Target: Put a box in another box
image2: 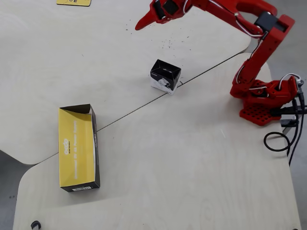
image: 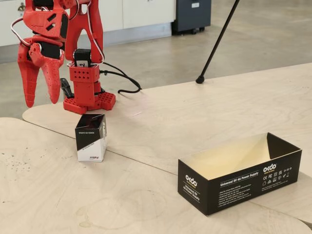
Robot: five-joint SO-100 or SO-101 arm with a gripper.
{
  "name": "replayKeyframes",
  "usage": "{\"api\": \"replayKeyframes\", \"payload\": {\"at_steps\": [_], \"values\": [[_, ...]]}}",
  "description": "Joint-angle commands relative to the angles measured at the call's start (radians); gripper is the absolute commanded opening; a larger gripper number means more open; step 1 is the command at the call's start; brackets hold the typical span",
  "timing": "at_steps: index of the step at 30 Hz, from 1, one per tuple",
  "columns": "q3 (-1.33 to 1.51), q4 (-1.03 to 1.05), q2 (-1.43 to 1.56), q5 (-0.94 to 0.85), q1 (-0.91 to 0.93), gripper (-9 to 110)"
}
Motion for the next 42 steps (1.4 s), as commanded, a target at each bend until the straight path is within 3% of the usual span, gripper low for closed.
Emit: {"api": "replayKeyframes", "payload": {"at_steps": [1, 10, 22, 42], "values": [[-0.075, 0.020, 0.012, -0.179, -0.005, 44], [-0.020, 0.032, 0.029, -0.393, -0.063, 44], [0.109, 0.087, 0.054, -0.428, -0.170, 44], [0.442, -0.195, 0.051, -0.420, -0.222, 41]]}}
